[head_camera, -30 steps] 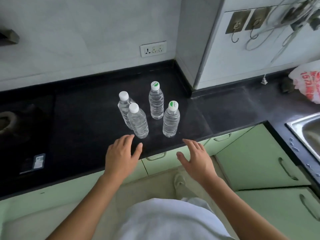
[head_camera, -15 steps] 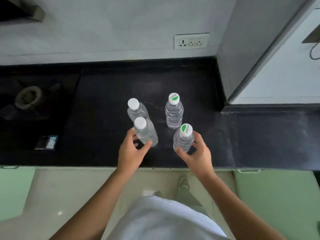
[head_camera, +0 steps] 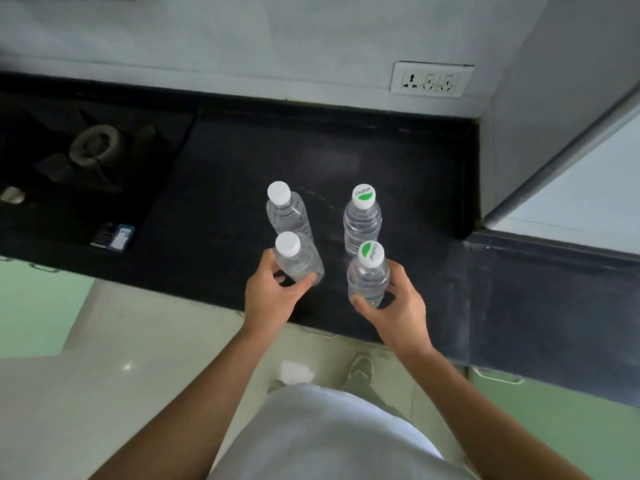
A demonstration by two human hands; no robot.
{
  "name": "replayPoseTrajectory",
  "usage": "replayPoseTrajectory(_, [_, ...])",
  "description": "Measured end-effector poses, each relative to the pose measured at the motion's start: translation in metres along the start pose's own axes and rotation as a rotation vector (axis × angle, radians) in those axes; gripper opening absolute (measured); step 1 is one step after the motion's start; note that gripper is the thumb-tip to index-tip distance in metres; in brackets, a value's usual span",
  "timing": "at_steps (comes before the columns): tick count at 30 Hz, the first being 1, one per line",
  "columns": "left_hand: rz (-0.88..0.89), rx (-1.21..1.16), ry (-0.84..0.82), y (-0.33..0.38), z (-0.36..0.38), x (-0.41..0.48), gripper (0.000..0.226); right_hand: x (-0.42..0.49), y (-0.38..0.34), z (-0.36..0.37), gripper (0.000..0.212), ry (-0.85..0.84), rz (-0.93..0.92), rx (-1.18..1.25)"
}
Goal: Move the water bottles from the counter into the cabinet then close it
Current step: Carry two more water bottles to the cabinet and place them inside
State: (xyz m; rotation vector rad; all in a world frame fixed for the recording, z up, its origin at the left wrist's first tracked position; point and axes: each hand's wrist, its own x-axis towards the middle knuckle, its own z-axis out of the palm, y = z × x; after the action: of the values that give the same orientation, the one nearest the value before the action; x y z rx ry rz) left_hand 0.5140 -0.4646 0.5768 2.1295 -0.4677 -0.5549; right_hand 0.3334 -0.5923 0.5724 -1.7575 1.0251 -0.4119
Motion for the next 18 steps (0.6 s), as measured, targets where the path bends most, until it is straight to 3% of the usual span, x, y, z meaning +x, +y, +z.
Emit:
replayPoseTrajectory(9, [-0.158, -0.067, 0.185, -0.045, -0.061, -0.095, 0.050, -0.052, -0.004, -0.012, 0.049, -0.129, -0.023, -0.154])
replayPoseTrajectory(18, [-0.228, -0.297, 0.374, -0.096, -0.153, -0.187, 0.041, -0.131, -0.040, 0.075, 0.066, -0.310, -0.169, -0.298])
